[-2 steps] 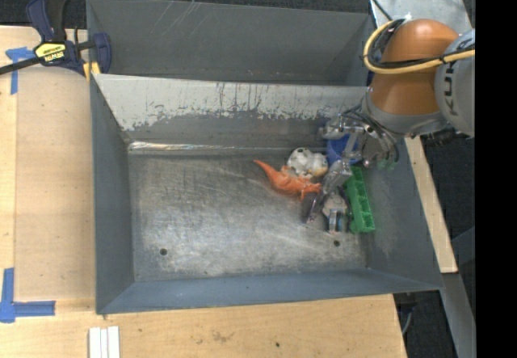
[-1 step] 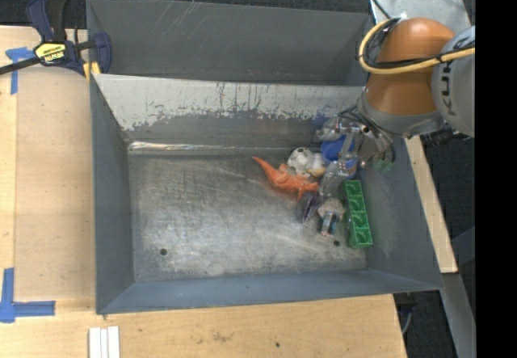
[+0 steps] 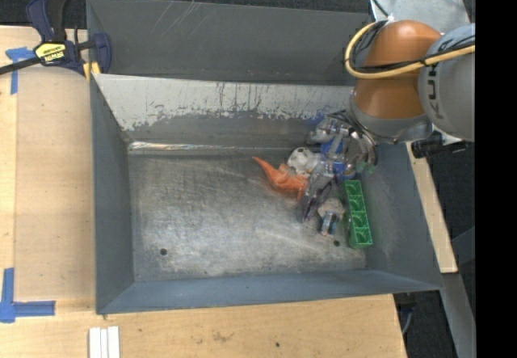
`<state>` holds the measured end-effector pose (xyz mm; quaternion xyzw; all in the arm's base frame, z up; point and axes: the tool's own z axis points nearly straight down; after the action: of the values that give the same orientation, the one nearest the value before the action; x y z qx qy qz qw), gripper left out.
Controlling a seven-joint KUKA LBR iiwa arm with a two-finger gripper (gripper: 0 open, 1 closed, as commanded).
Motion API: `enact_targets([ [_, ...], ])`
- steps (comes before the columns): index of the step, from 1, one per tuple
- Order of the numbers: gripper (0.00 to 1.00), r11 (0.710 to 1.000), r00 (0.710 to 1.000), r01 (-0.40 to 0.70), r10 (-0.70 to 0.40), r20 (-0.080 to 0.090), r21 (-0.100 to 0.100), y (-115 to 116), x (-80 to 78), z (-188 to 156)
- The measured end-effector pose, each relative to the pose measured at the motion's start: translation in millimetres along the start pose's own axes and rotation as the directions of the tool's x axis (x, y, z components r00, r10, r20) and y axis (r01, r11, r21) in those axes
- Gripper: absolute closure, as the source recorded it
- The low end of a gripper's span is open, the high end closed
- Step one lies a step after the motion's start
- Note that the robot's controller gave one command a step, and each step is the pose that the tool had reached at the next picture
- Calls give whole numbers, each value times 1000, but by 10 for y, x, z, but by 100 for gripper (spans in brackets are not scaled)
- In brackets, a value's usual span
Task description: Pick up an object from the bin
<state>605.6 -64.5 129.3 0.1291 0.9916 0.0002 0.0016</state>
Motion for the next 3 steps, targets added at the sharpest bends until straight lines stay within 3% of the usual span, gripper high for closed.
enact_targets([
  [1,0,999,999,43,-43,8,-1,-7,32,554],
  [2,100,993,992,-122,122,19,-1,166,120,522],
  [3,100,993,992,-122,122,19,-1,166,120,522],
])
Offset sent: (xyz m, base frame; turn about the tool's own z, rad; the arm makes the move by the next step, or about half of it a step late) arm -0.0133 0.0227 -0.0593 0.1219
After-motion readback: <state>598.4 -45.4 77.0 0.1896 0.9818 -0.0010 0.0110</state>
